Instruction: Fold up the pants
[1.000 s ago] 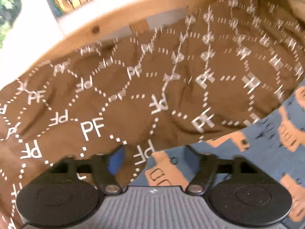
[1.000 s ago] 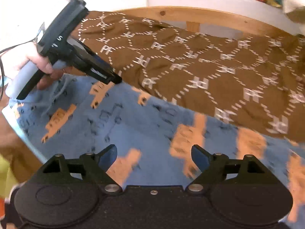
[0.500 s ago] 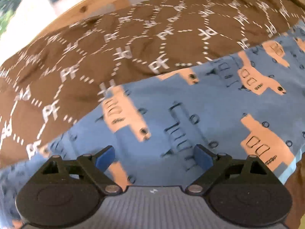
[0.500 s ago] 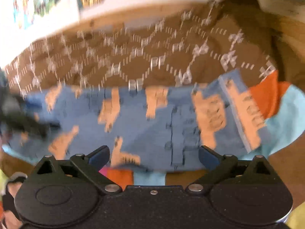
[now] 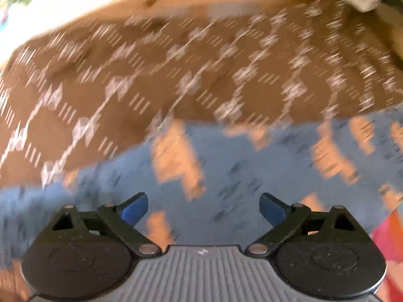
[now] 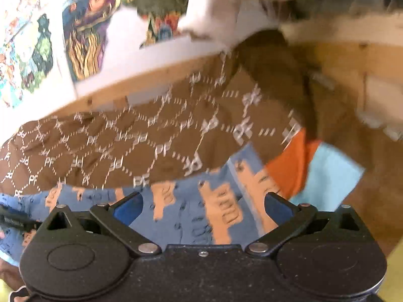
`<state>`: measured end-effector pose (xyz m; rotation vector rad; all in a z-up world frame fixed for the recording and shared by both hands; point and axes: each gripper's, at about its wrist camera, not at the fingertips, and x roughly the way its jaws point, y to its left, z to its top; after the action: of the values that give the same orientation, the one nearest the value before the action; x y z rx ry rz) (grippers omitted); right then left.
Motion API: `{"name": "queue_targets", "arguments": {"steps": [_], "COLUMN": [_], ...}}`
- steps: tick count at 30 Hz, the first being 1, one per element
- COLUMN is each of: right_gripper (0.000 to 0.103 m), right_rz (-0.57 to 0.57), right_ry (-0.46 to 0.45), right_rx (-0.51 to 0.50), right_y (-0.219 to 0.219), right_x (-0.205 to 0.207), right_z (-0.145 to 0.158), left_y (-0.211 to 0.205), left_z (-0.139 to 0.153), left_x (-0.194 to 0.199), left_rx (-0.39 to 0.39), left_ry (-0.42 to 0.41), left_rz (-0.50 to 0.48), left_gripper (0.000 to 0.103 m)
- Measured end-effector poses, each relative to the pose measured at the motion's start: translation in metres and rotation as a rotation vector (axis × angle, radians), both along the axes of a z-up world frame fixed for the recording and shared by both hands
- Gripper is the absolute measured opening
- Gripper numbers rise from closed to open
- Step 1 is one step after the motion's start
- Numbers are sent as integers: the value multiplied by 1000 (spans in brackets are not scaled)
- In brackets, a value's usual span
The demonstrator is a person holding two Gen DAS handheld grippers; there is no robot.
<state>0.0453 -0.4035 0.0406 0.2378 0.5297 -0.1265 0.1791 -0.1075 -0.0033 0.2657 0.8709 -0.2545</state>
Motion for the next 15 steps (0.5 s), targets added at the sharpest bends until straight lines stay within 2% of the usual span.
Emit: {"name": "queue_targets", "arguments": {"steps": [5,9,12,15], "right_gripper": [102,102,102,102], "right_rz": [-92,-152,-165,-179], "right_ry": [50,28,32,16], "right_rx": [-31,-14,-52,-10], "right_y": [-19,-28,-12,-4], "right_x": [7,-7,-22,-28], "right_z": [-13,-19,-21,-17], "left_y": [-76,-146,-199,-240], "left_z": [28,34,25,6], "left_x": [27,40,36,25], "left_rx": [-43,-43,-8,40], "left_ry": [-2,-1,-31,-78], "left_rz": [-173,-320,-482,-618], "left_gripper": [100,100,99,97]}}
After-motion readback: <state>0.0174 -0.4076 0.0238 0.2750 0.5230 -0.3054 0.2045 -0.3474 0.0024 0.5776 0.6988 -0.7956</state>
